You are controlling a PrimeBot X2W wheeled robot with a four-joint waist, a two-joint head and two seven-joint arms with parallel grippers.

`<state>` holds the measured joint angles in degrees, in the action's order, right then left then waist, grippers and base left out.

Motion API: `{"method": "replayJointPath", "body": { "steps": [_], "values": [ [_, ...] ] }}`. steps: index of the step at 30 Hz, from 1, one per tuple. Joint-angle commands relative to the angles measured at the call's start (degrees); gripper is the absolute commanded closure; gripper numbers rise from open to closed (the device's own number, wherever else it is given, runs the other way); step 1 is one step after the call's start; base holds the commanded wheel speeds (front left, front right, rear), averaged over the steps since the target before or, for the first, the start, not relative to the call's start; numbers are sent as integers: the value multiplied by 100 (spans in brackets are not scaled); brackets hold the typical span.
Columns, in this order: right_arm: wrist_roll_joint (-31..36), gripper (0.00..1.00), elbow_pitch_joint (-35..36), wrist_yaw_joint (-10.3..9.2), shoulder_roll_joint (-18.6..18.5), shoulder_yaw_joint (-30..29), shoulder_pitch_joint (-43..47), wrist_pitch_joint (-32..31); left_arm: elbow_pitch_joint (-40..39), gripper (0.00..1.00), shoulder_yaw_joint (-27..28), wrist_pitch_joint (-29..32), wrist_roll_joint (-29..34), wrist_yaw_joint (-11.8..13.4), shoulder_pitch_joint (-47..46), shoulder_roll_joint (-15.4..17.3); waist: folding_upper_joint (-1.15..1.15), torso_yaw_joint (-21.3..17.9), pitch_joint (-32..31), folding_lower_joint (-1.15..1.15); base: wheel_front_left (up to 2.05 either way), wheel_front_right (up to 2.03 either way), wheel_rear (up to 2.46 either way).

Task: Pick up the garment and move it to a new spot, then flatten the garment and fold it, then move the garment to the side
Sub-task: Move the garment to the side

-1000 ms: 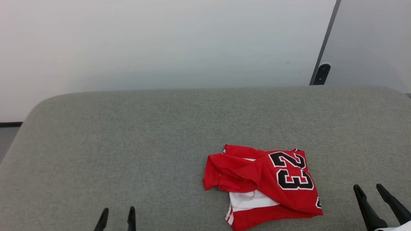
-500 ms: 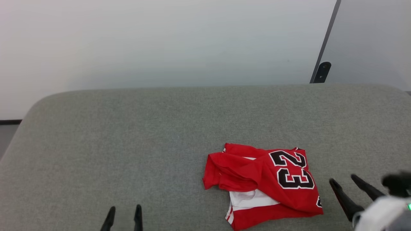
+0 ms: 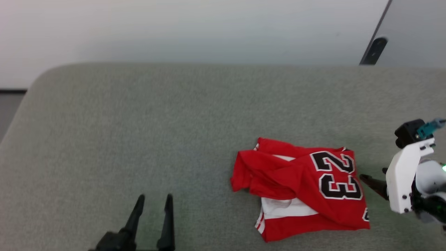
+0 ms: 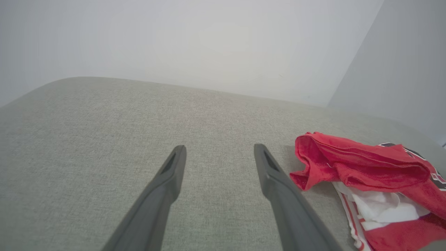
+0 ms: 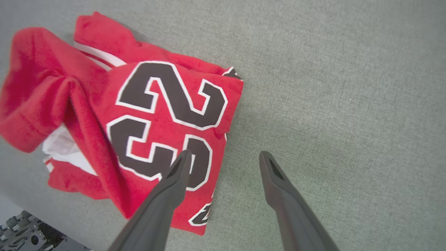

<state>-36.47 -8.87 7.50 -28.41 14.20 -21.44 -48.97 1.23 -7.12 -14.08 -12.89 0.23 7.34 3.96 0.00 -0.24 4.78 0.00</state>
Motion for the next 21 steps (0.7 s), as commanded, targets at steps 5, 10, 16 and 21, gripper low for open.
{"method": "replayJointPath", "body": {
  "steps": [5,10,16,21],
  "values": [
    [-46,0,-505,-2,-117,264,-423,-388,238,0,-155,-82,-24,-64,-489,-44,0,468,681,0,0,0,0],
    [-77,0,-884,-2,-150,438,-433,-333,365,0,-239,-107,-55,-72,-699,-73,0,618,851,0,0,0,0],
    [-203,58,-1235,-2,-48,664,-289,-128,429,0,-324,-115,-60,-71,-874,-89,0,708,953,0,0,0,0],
    [-350,100,-1353,0,103,668,-264,503,495,0,-317,-113,-27,-95,-985,-97,0,644,898,0,0,0,0]
  ]
}}
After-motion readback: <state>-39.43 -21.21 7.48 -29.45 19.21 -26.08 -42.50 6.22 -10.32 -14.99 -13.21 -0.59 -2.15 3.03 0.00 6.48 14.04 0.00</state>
